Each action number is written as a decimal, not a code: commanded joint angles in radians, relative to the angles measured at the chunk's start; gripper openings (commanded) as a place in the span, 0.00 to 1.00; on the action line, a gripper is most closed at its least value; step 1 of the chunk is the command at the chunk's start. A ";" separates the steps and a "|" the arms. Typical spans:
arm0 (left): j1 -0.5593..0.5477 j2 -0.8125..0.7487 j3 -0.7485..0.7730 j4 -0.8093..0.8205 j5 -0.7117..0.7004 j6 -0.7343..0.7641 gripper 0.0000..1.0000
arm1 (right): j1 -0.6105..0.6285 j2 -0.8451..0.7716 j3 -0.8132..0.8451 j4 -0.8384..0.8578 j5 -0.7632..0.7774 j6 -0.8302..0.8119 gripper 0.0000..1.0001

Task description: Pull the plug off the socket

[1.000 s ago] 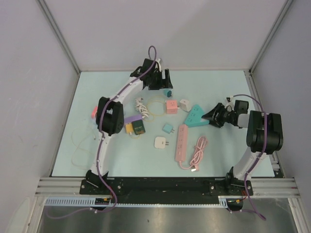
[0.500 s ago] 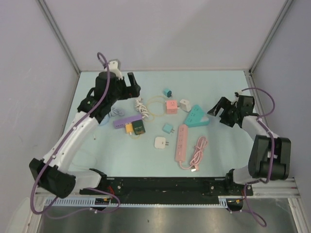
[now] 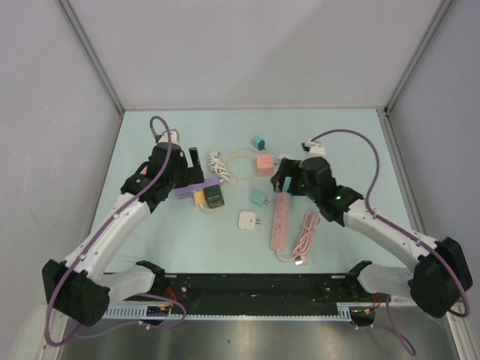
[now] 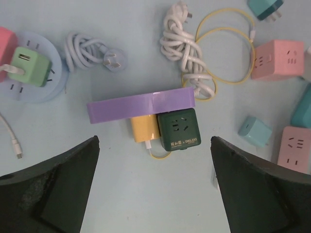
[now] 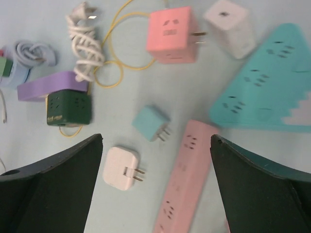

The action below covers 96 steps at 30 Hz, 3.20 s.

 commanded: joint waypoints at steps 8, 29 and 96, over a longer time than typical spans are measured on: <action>0.112 -0.370 -0.178 0.012 0.055 -0.054 1.00 | 0.320 0.408 0.170 0.377 0.306 -0.046 0.92; 0.123 -0.668 -0.245 -0.034 -0.074 -0.072 1.00 | 0.461 0.814 0.430 0.468 0.265 -0.161 0.90; 0.156 0.219 -0.182 0.346 0.547 0.506 0.81 | 0.266 0.687 0.269 0.399 -0.329 -0.578 0.28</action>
